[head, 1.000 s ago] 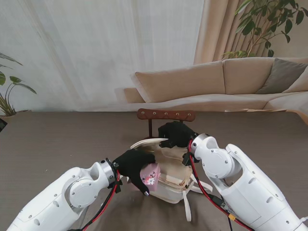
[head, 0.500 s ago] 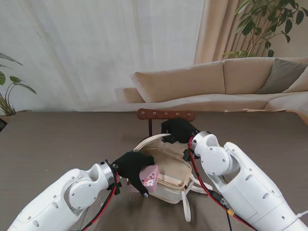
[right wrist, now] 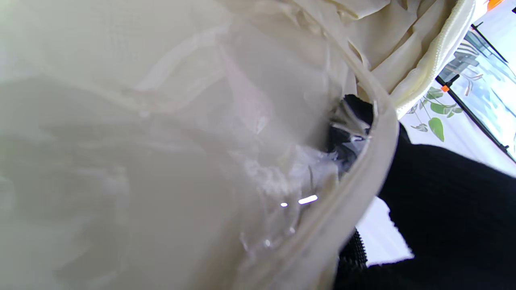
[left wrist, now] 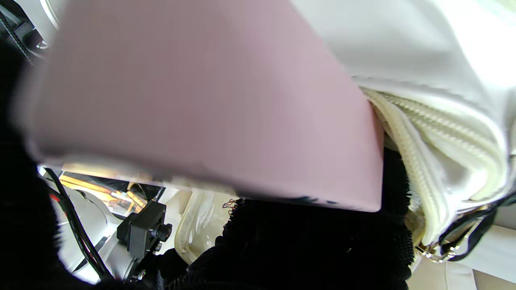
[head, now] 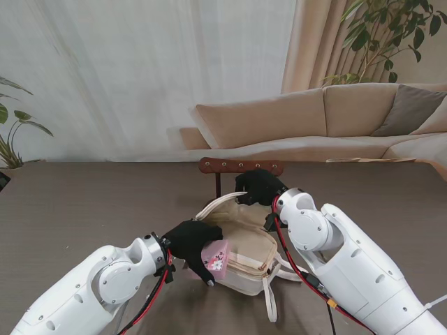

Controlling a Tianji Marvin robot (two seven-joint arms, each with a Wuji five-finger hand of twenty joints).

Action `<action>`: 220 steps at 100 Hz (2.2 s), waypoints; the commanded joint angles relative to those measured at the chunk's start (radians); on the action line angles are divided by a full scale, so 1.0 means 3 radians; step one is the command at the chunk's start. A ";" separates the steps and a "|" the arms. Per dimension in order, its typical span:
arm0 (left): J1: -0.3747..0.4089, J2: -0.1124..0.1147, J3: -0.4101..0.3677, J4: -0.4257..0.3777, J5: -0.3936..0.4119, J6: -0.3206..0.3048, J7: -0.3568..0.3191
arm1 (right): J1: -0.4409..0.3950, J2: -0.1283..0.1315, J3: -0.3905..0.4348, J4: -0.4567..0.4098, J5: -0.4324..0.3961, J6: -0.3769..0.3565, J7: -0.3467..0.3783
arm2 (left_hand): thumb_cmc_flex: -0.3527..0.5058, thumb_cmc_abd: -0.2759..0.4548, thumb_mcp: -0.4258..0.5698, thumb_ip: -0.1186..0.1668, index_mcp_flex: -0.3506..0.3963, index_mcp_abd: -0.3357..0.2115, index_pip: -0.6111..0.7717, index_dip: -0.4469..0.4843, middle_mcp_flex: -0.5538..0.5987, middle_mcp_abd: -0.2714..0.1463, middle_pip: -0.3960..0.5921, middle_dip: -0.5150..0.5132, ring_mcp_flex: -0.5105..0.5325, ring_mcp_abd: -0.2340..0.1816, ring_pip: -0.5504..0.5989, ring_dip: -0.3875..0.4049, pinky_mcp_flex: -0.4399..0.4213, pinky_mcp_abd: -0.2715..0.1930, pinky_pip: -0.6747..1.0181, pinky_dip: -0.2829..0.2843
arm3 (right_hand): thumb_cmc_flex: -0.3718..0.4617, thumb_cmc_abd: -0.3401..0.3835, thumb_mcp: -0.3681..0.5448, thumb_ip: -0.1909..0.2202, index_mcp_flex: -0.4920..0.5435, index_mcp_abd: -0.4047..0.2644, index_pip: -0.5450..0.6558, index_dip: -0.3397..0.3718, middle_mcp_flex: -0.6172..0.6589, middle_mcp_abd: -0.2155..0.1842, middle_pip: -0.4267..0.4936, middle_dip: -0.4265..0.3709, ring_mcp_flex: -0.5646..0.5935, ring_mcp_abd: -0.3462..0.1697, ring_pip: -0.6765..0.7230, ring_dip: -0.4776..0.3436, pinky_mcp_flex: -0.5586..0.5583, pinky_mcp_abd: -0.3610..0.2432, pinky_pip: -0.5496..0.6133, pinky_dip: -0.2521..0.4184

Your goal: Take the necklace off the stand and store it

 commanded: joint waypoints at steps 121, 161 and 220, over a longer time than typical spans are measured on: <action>-0.0595 -0.0148 0.0508 0.0381 0.0226 -0.0153 0.0619 | -0.0081 0.0059 0.0033 -0.0049 0.0415 -0.0424 0.0413 | 0.1891 0.0592 0.1415 0.0063 0.0282 -0.0690 0.2264 0.0106 0.0277 -0.0477 0.0324 0.0083 0.0210 -0.0229 0.1135 0.0234 -0.0004 -0.0175 0.0236 0.0072 | 0.0225 0.0243 0.0289 0.0107 0.0062 -0.0314 0.0204 0.0148 0.0310 0.0131 0.0032 0.0063 0.0105 -0.0181 0.0002 -0.0039 0.0973 0.0065 0.0127 0.0104; -0.0620 -0.0148 0.0598 0.0502 0.0343 -0.0061 0.0711 | -0.0088 0.0072 0.0055 -0.0001 0.0558 -0.0548 0.0503 | 0.1788 0.0866 0.1275 0.0029 0.0261 -0.0993 0.1506 0.0214 -0.0025 -0.0516 0.0066 -0.0099 -0.0193 -0.0210 0.0659 0.0042 -0.0456 -0.0275 0.0028 -0.0004 | 0.0227 0.0248 0.0282 0.0108 0.0064 -0.0325 0.0200 0.0153 0.0310 0.0138 0.0029 0.0072 0.0105 -0.0165 -0.0003 -0.0042 0.0962 0.0055 0.0123 0.0106; -0.0524 -0.0086 0.0510 0.0345 0.0385 0.0080 0.0464 | -0.0089 0.0077 0.0065 -0.0006 0.0594 -0.0549 0.0539 | 0.0915 0.1524 0.1359 0.0338 0.0211 -0.0641 -0.1681 -0.0463 -0.1282 -0.0364 -0.0240 -0.2361 -0.1640 0.0090 -0.0574 -0.0885 -0.1576 -0.0291 -0.1408 -0.0572 | 0.0228 0.0233 0.0290 0.0109 0.0074 -0.0315 0.0193 0.0159 0.0312 0.0147 0.0043 0.0084 0.0105 -0.0166 0.0013 -0.0036 0.0962 0.0055 0.0122 0.0109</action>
